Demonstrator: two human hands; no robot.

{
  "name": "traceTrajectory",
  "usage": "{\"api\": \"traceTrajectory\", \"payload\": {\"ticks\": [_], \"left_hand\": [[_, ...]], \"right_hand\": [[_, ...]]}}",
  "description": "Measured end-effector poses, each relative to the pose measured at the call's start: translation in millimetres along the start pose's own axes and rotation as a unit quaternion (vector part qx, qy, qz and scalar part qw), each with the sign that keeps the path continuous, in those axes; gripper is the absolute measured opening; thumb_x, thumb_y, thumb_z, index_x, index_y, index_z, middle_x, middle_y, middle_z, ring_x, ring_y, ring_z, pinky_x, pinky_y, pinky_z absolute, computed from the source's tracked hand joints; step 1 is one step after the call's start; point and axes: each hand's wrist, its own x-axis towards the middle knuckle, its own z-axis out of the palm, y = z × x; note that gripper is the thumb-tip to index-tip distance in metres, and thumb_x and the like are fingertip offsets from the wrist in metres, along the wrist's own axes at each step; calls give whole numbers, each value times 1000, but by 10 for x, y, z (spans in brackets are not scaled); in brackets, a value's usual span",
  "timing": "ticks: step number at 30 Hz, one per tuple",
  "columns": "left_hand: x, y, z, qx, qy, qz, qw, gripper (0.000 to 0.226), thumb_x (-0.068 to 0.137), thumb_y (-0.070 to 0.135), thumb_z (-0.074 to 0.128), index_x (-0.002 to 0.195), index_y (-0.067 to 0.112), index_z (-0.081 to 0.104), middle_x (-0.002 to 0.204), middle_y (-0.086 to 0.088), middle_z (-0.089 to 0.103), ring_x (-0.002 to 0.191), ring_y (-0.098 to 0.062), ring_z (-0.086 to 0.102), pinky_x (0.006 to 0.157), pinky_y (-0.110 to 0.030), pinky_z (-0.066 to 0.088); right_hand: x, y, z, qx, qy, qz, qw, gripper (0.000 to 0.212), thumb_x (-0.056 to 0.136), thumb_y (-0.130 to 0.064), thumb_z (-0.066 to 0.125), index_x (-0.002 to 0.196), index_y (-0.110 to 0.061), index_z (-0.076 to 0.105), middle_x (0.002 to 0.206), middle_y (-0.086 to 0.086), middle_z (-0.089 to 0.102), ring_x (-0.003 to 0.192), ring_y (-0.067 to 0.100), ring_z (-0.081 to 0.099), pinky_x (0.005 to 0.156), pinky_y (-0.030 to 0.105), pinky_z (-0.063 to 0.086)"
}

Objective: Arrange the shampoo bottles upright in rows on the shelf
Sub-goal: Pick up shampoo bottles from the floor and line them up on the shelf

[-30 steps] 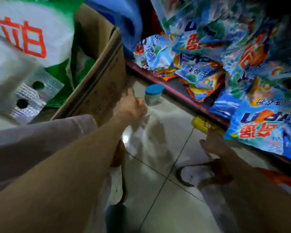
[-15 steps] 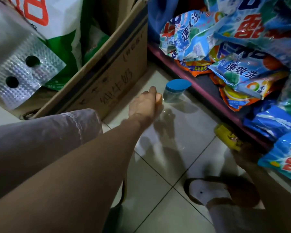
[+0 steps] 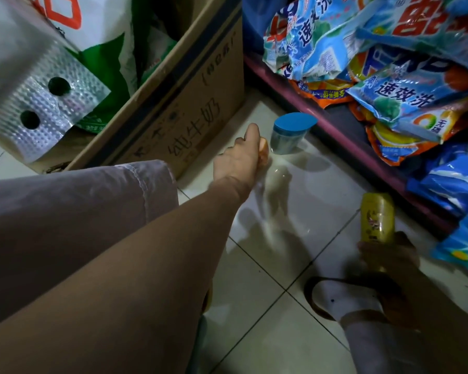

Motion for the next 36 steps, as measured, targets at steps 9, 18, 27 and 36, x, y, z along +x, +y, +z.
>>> {"api": "traceTrajectory", "payload": {"ticks": [9,18,27,36], "left_hand": [[-120,24,-79,-81,-19,-4,996,37,88,21,51,121,18,34,102,-11,56,90,-30,56,75,-42,48],[-702,-6,-379,-180,-53,42,981,39,83,21,62,116,24,41,104,-2,52,94,-21,53,81,-38,49],[-1115,583,-1051,-314,10,184,931,35,82,21,70,95,25,38,81,11,54,70,-1,50,55,-9,39],[-1690,1096,-2048,-471,94,349,805,19,89,28,63,100,29,48,80,16,59,68,7,55,63,-11,49]], "right_hand": [[-243,-296,79,147,-129,9,981,54,71,-24,81,111,2,56,98,20,63,66,25,61,45,25,49],[-1028,-329,-617,209,-283,27,936,41,79,-17,74,113,-3,57,94,19,70,79,22,61,62,27,43],[-1804,-229,-1246,157,-199,-136,958,36,65,-31,84,88,-13,64,67,4,67,38,6,51,33,14,35],[-3217,-201,-2049,254,14,-454,854,20,68,-20,82,86,-17,75,82,0,76,79,16,73,67,25,58]]}}
